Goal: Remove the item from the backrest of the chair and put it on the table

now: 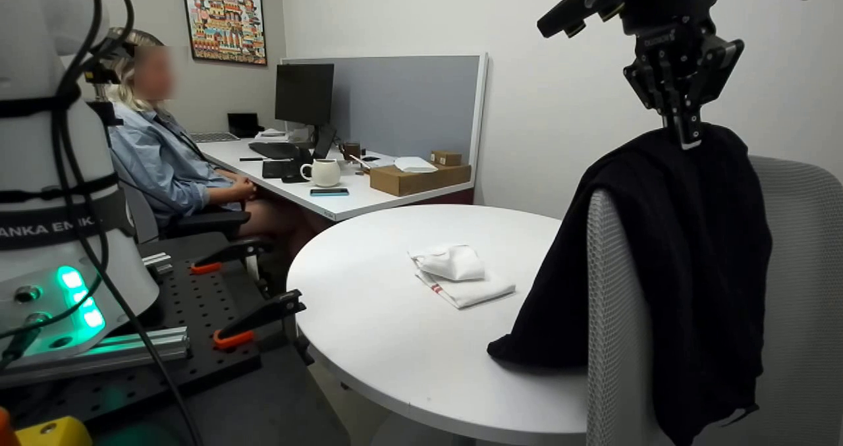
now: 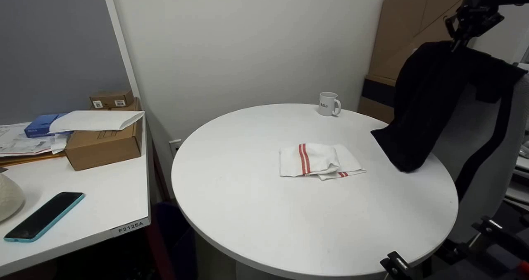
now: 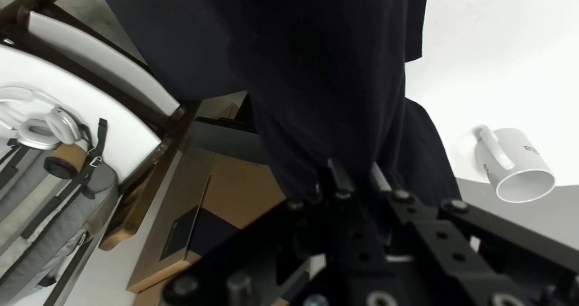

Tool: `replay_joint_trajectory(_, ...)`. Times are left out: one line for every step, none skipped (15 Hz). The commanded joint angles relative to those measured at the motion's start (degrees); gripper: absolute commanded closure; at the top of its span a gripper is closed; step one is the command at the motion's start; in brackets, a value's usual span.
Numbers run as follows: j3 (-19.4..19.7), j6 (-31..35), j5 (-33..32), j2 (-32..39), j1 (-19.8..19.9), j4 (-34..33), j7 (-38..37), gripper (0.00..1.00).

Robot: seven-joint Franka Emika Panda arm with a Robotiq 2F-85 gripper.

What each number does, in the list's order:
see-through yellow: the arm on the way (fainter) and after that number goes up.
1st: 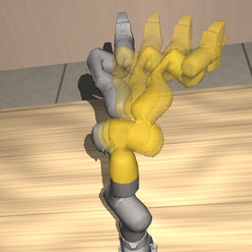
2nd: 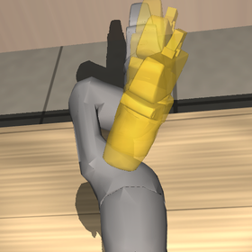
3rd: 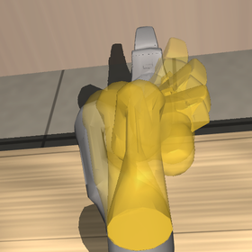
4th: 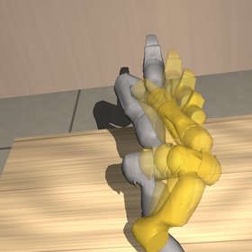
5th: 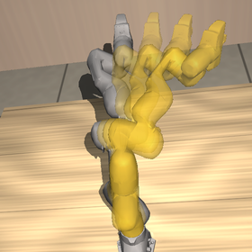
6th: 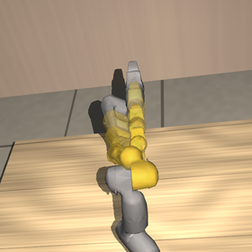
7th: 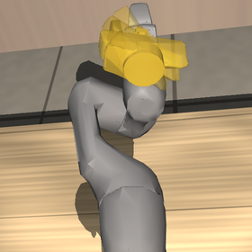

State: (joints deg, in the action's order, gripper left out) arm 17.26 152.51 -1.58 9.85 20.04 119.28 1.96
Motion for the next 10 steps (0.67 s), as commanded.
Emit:
replay_joint_trajectory(-0.48,0.81,2.64,-1.68,0.14,1.2,1.96,0.98)
replay_joint_trajectory(-1.19,-0.11,4.65,-2.43,0.48,1.47,3.74,0.98)
replay_joint_trajectory(-1.77,-0.89,6.55,-3.19,0.72,1.71,5.52,0.98)
replay_joint_trajectory(-2.7,-2.58,9.59,-4.61,1.11,1.89,9.11,0.98)
replay_joint_trajectory(-3.24,-4.4,12.11,-5.9,1.26,1.69,11.96,0.98)
replay_joint_trajectory(-3.53,-6.22,14.46,-7.18,1.21,1.35,14.69,0.98)
replay_joint_trajectory(-3.61,-9.21,16.43,-8.88,0.92,0.63,17.29,0.98)
replay_joint_trajectory(-3.42,-12.69,17.51,-10.51,0.35,-0.28,18.8,0.98)
replay_joint_trajectory(-3.12,-15.79,17.85,-11.7,-0.31,-1.41,19.67,0.98)
replay_joint_trajectory(-2.83,-18.84,17.87,-12.82,-0.99,-2.54,20.16,0.98)
